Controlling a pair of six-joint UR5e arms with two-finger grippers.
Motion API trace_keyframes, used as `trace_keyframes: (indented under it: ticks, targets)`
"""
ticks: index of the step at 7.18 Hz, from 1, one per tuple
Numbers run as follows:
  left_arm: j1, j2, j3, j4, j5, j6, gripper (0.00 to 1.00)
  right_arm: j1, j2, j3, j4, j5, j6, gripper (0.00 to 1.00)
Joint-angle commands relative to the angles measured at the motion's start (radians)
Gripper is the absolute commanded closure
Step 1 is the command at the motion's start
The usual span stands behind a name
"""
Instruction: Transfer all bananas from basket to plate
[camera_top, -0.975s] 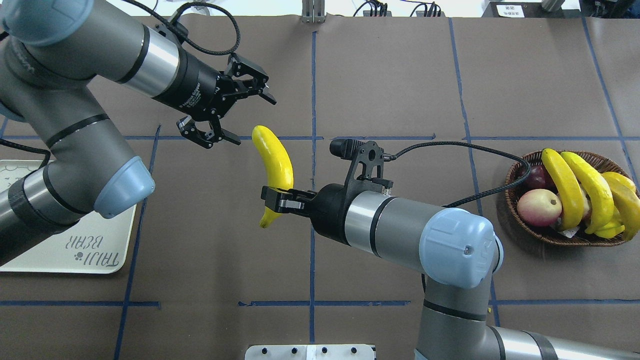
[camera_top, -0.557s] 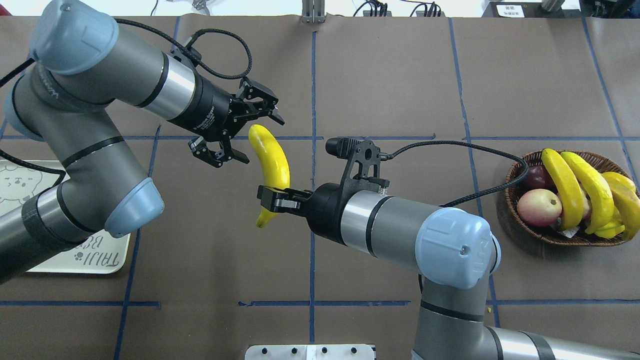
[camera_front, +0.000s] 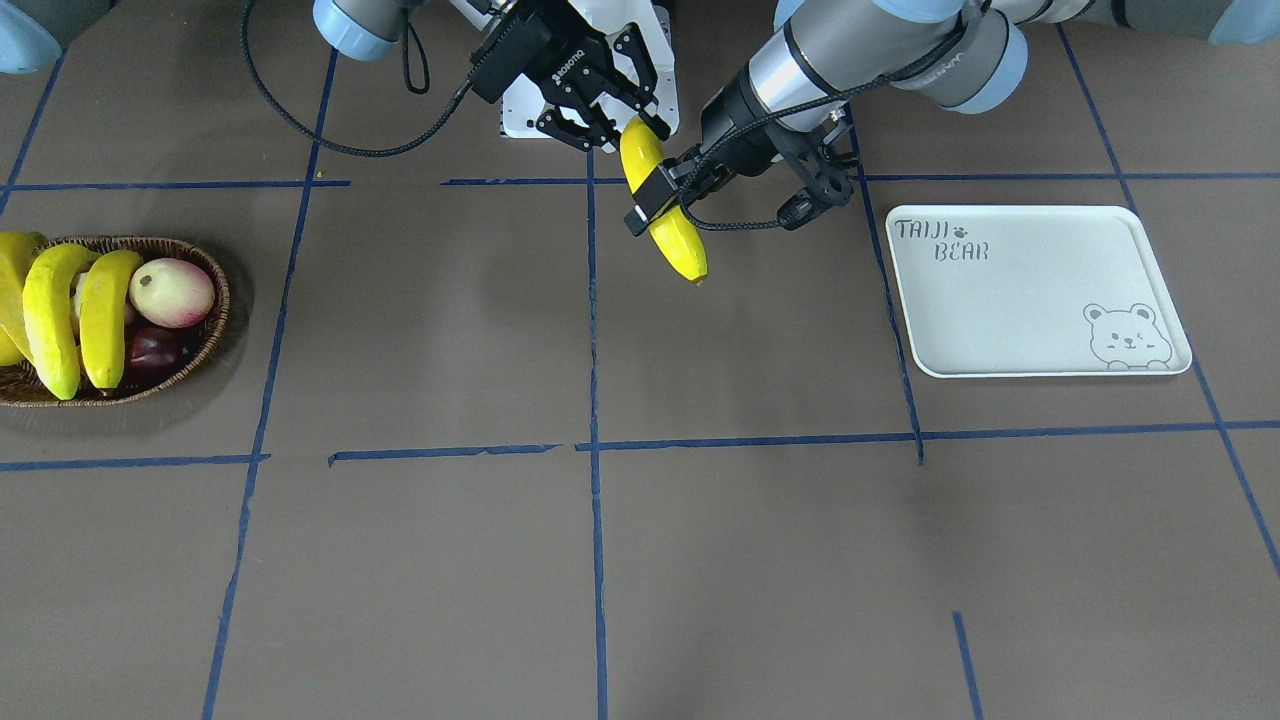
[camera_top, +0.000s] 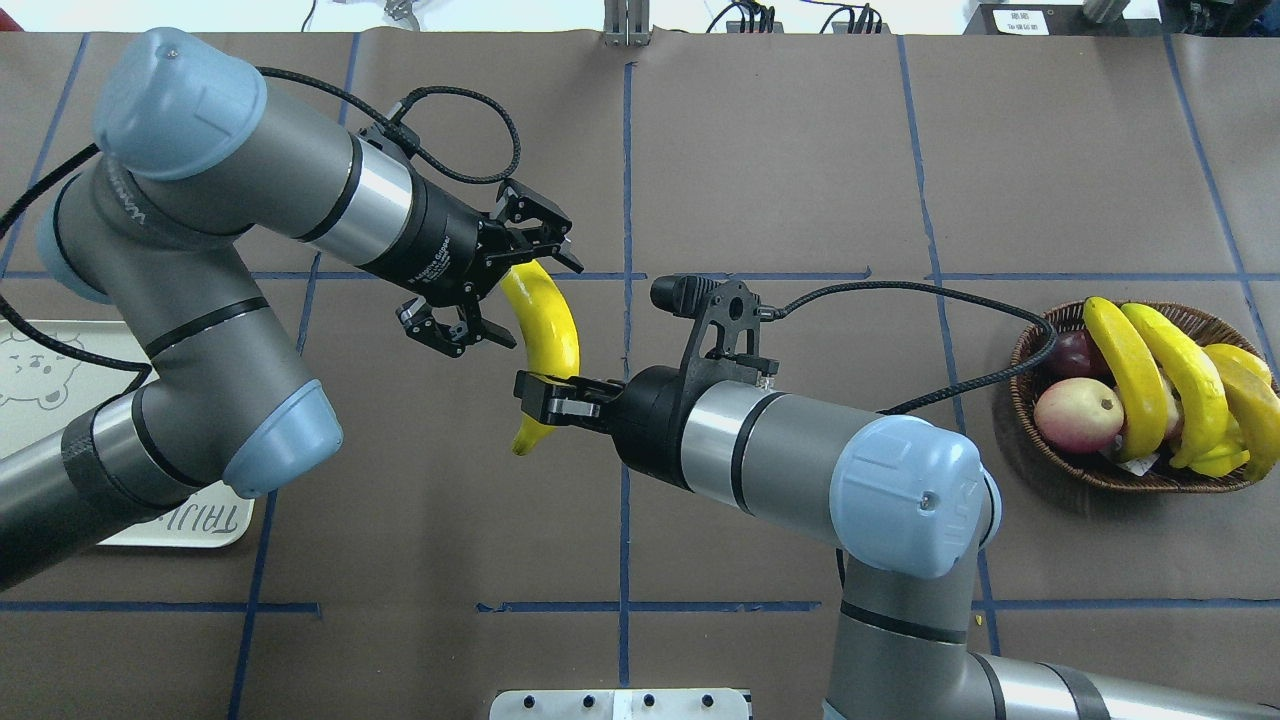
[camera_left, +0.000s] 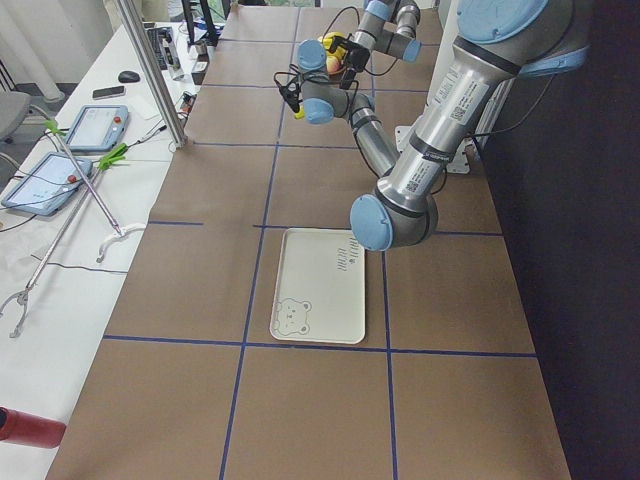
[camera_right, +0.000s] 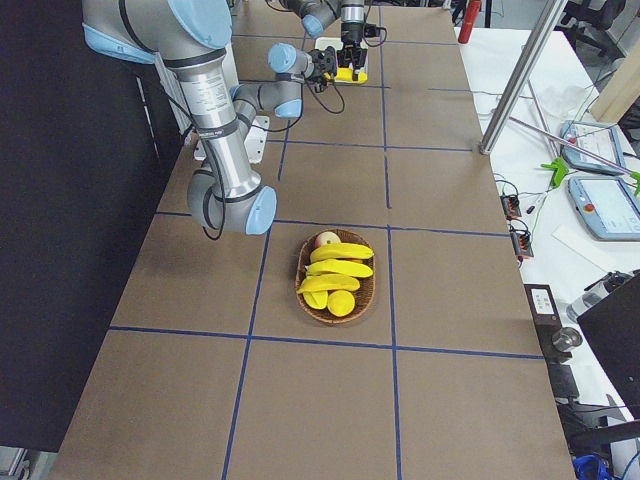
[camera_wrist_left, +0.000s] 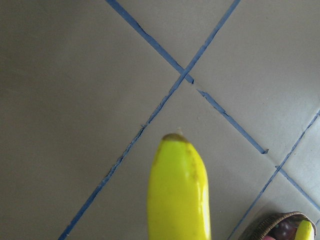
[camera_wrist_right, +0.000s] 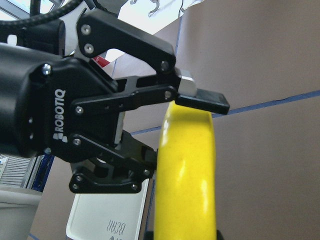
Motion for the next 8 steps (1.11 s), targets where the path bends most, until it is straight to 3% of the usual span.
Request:
trace_keyframes:
  ticks: [1,2,3,5,6,8]
  targets:
    - [-0.001,0.006,0.0,-0.017,0.001,-0.009,1.0,-0.001,0.0,0.0,0.004,0.003,-0.001,0.39]
    - [-0.001,0.008,0.0,-0.018,0.001,-0.009,1.0,0.001,0.0,0.001,0.003,0.004,-0.002,0.01]
    - [-0.002,0.011,-0.002,-0.018,0.001,-0.007,1.0,0.005,0.0,0.006,0.003,0.021,-0.002,0.01]
    - [-0.013,0.044,-0.008,-0.018,0.001,0.005,1.0,0.059,-0.012,0.008,-0.008,0.143,-0.001,0.01]
    - [-0.033,0.099,-0.014,-0.014,0.001,0.02,1.0,0.102,-0.015,0.008,-0.064,0.208,-0.001,0.01]
    - [-0.111,0.269,-0.022,-0.013,-0.006,0.167,1.0,0.227,-0.016,0.009,-0.29,0.395,-0.011,0.01]
